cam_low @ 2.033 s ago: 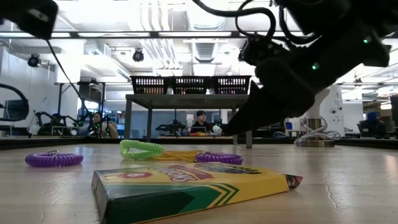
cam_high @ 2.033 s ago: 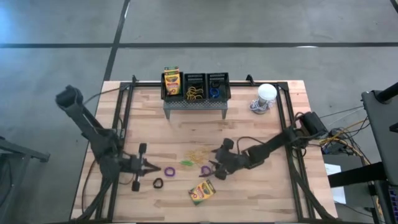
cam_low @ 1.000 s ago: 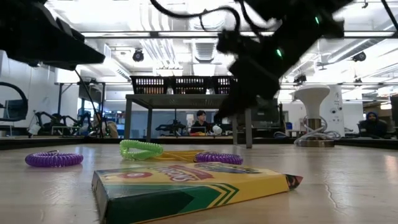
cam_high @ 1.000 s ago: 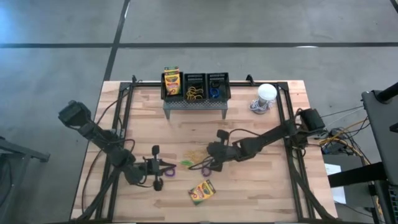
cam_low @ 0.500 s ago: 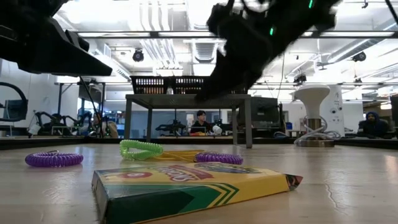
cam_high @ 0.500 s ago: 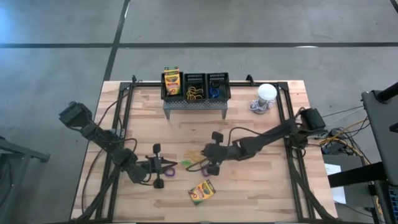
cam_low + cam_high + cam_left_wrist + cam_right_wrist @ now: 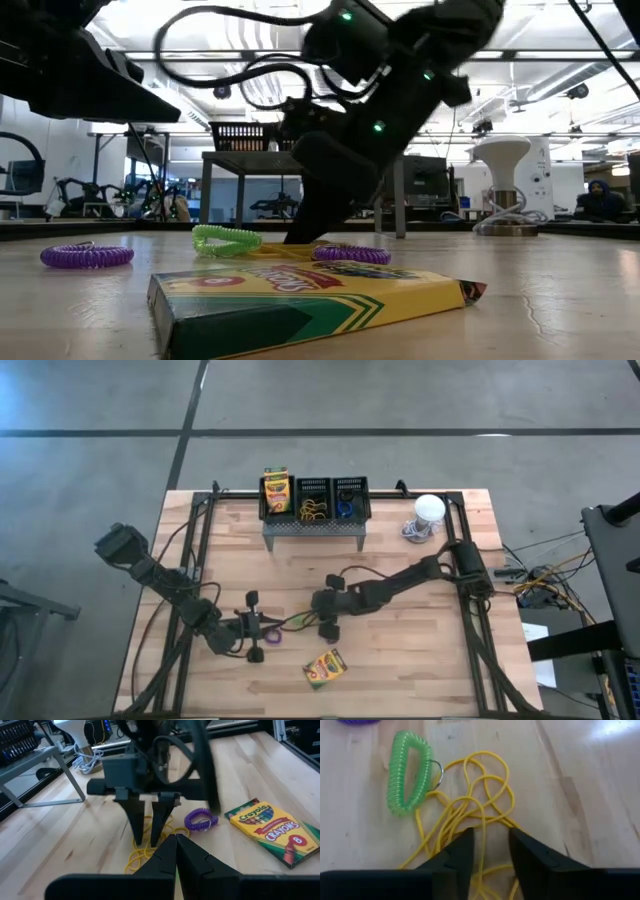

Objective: Pick & Place Office Desk Supplies
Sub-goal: Put the yellow rubber band in the middle black bin on the shelf

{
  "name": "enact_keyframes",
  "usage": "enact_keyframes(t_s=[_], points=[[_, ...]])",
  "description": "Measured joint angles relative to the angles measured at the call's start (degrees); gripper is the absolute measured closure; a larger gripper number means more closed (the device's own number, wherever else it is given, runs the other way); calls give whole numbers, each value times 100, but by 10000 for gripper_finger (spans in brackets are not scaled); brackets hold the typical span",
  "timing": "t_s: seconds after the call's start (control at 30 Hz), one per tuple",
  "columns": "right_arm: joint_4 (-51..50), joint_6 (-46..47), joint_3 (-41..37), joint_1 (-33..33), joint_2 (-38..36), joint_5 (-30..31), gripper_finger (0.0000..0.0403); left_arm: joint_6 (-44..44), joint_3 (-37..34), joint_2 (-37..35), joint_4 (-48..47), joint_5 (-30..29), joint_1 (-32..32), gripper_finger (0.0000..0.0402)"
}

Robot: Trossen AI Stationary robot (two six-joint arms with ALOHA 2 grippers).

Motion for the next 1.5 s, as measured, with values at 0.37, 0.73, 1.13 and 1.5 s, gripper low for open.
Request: enact_keyframes(t_s=[0.37, 0.73, 1.13, 1.5], points=[[-902, -550, 442, 453, -760, 1921, 394, -46, 0, -2, -17, 96, 0, 391], [414, -836, -1082, 796, -2677, 3470, 394, 1097, 0, -3, 1078, 125, 289, 391], [1304, -815, -2357, 778, -3322, 3081, 394, 2157, 677, 76, 1764, 3376, 2563, 268], [1811, -1045, -2422, 792, -3293, 2826, 394, 2406, 1796, 1024, 1114, 3802, 3281, 208]])
